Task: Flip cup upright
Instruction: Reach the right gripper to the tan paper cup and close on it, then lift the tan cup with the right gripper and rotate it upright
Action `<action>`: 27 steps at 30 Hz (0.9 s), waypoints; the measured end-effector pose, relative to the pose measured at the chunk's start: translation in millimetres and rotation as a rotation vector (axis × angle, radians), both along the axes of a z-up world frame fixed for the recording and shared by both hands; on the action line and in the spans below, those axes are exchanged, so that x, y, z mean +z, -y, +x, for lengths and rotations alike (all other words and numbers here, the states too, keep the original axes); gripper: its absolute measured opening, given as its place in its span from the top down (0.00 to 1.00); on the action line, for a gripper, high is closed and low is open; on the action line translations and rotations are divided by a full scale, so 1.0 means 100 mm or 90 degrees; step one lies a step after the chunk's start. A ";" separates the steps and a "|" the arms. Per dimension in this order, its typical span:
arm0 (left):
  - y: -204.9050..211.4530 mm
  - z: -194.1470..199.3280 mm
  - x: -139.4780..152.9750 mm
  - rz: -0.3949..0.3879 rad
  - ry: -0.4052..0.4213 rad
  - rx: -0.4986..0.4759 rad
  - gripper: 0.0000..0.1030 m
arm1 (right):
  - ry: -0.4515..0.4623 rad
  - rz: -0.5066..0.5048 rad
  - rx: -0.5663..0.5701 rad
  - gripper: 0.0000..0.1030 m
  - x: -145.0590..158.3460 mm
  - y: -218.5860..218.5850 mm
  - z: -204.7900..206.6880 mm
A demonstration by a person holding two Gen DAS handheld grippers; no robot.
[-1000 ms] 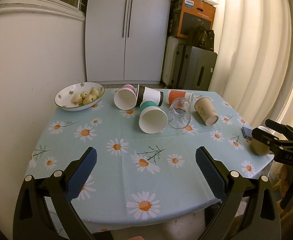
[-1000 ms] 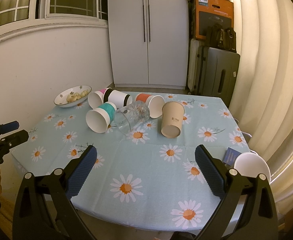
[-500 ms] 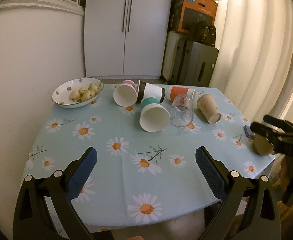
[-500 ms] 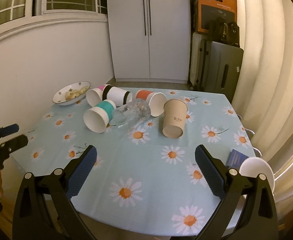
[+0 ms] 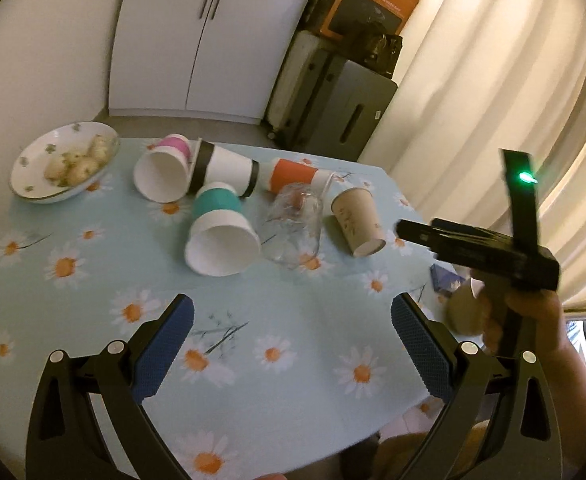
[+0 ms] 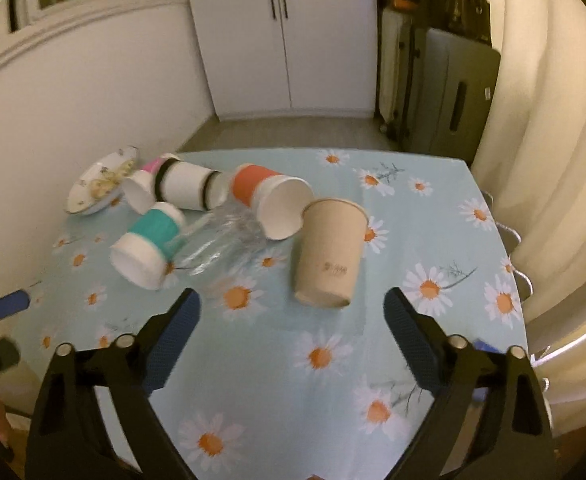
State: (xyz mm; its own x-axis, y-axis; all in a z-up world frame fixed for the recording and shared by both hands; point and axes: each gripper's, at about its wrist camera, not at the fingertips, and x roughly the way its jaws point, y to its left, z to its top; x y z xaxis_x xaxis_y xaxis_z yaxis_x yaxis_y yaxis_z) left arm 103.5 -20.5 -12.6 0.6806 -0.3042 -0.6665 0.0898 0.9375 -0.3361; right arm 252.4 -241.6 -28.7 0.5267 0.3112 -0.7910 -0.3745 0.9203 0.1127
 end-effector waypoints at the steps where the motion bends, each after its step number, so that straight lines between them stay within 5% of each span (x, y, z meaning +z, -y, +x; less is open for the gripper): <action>1: 0.01 0.05 -0.02 -0.002 -0.004 0.000 0.06 | -0.034 0.004 -0.009 0.19 -0.08 0.01 0.17; 12: 0.22 0.54 -0.28 -0.016 -0.056 0.021 0.06 | -0.236 0.041 -0.047 0.31 -0.56 0.11 1.02; 16: 0.27 0.59 -0.34 -0.020 -0.065 0.019 0.06 | -0.287 0.065 -0.046 0.43 -0.67 0.16 1.16; 27: 0.33 0.59 -0.35 -0.018 -0.066 0.017 0.06 | -0.290 0.078 -0.027 0.45 -0.59 0.14 1.05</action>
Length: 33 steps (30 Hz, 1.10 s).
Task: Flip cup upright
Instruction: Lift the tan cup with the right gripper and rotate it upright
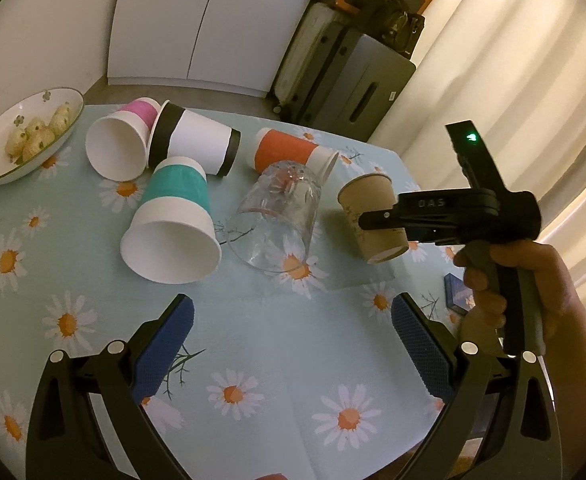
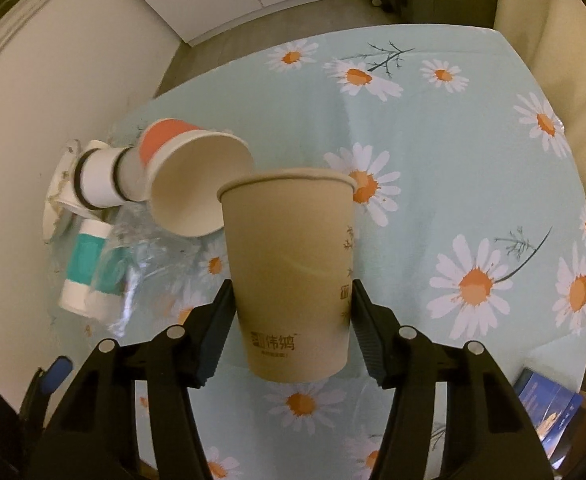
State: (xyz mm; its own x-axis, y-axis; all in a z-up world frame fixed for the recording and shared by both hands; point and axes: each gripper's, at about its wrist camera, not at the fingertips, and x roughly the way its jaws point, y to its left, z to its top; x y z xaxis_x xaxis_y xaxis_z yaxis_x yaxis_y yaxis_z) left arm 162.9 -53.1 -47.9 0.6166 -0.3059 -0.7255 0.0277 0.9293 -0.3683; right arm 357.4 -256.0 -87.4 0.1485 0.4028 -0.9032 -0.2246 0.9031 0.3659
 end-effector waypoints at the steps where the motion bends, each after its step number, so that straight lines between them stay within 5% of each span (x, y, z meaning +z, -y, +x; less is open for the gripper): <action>1: -0.01 -0.01 0.01 -0.001 0.001 0.000 0.06 | 0.003 0.007 0.002 0.45 0.04 0.01 -0.05; 15: -0.20 -0.46 0.01 -0.027 -0.024 0.014 0.06 | -0.082 0.163 0.045 0.45 0.06 -0.25 -1.07; 33: -0.58 -0.95 -0.18 -0.030 -0.065 0.068 0.06 | -0.146 0.189 0.049 0.44 -0.39 -0.86 -1.71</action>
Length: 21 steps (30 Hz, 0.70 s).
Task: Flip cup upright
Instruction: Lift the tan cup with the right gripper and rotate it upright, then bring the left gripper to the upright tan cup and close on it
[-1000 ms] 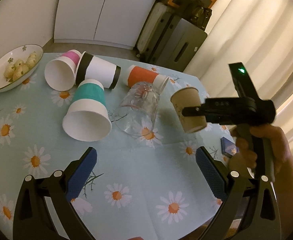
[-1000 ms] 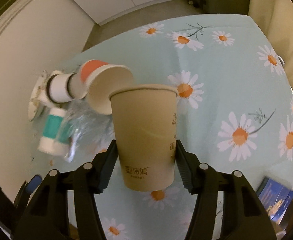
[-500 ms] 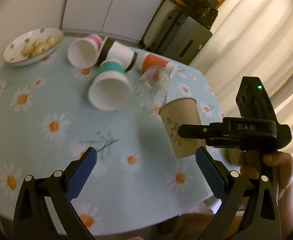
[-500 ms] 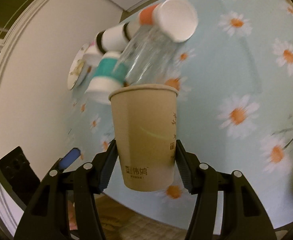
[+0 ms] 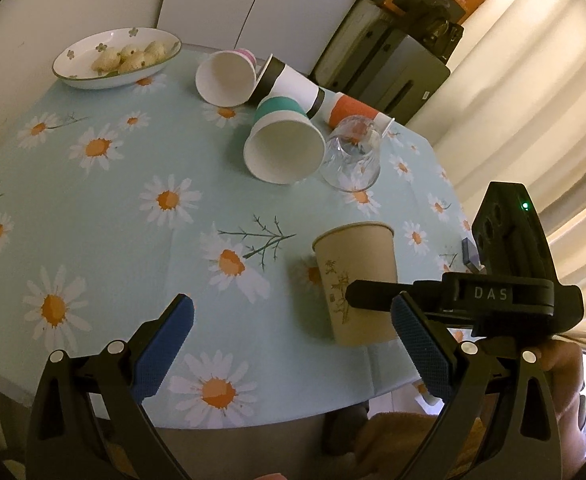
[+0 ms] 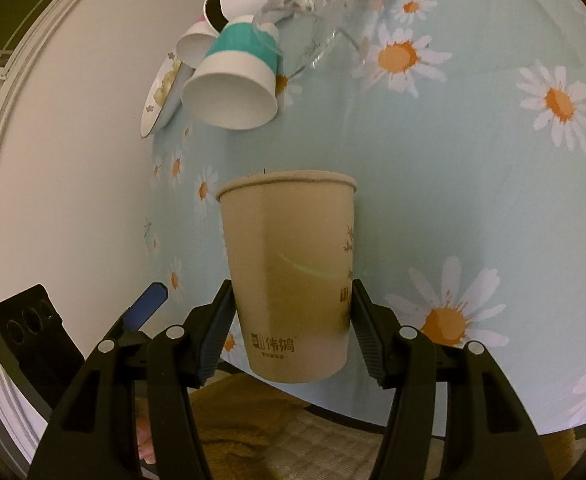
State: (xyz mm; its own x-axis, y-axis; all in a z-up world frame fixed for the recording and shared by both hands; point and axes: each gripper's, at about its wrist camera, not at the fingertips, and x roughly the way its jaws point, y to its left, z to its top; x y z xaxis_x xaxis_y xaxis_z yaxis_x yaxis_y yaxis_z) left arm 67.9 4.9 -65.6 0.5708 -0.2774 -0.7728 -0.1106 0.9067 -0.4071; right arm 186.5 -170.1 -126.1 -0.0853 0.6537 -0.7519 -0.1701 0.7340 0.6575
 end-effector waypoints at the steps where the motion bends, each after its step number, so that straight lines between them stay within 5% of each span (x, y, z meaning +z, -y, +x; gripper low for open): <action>1: 0.01 0.00 0.00 -0.002 -0.001 0.000 0.06 | 0.000 -0.001 -0.001 0.43 -0.05 0.00 0.01; 21: 0.21 0.13 0.05 0.026 -0.020 -0.012 0.07 | 0.022 0.055 -0.059 0.38 0.26 0.48 0.18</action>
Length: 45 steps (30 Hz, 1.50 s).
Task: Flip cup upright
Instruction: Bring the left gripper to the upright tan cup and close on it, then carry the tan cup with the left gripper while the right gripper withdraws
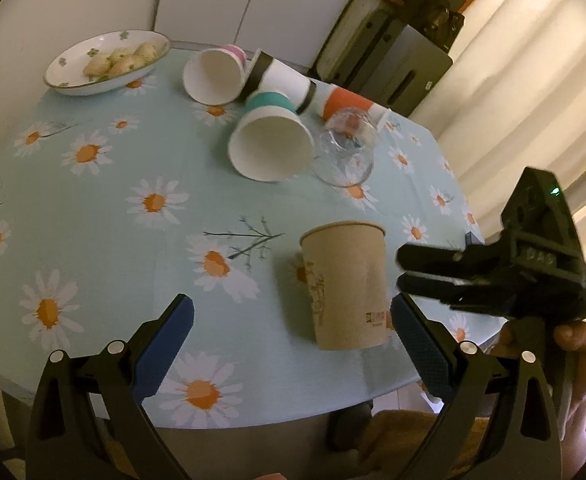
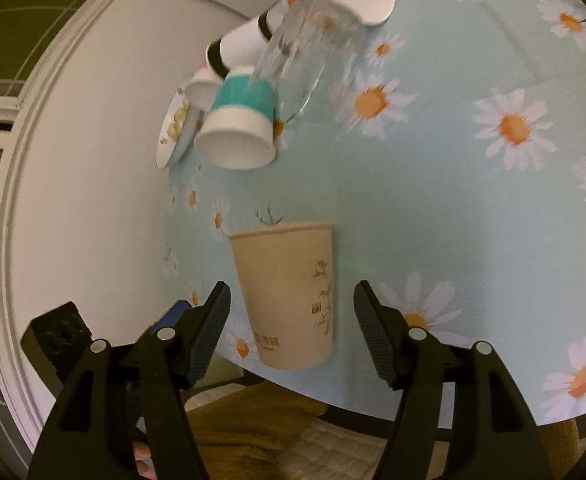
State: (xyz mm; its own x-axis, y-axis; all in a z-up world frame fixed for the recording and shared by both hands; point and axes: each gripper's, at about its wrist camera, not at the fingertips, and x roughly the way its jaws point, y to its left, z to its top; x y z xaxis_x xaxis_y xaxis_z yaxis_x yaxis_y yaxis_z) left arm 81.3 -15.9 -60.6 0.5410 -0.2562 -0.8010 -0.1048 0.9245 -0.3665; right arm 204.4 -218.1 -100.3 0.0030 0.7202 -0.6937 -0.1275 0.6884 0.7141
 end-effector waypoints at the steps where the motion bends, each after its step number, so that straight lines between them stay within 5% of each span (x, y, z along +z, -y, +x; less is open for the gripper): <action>1: 0.04 0.02 0.00 0.003 -0.002 -0.004 0.07 | 0.004 0.003 -0.006 0.38 0.03 0.05 0.02; 13: 0.64 0.52 -0.16 0.061 -0.082 -0.045 0.08 | 0.042 0.012 -0.045 0.38 0.22 0.67 0.10; 17: 0.72 0.63 -0.23 0.095 -0.110 -0.039 0.29 | 0.036 0.014 -0.039 0.38 0.21 0.73 0.12; 24: 0.73 0.66 -0.34 0.095 -0.132 -0.029 0.41 | 0.029 0.019 -0.032 0.38 0.18 0.73 0.11; 37: 0.73 0.58 -0.18 0.106 -0.092 -0.027 0.44 | 0.044 0.010 -0.025 0.38 0.24 0.75 0.06; 45: 0.73 0.26 0.26 0.166 0.061 0.013 0.45 | 0.089 -0.017 -0.006 0.38 0.37 0.67 -0.03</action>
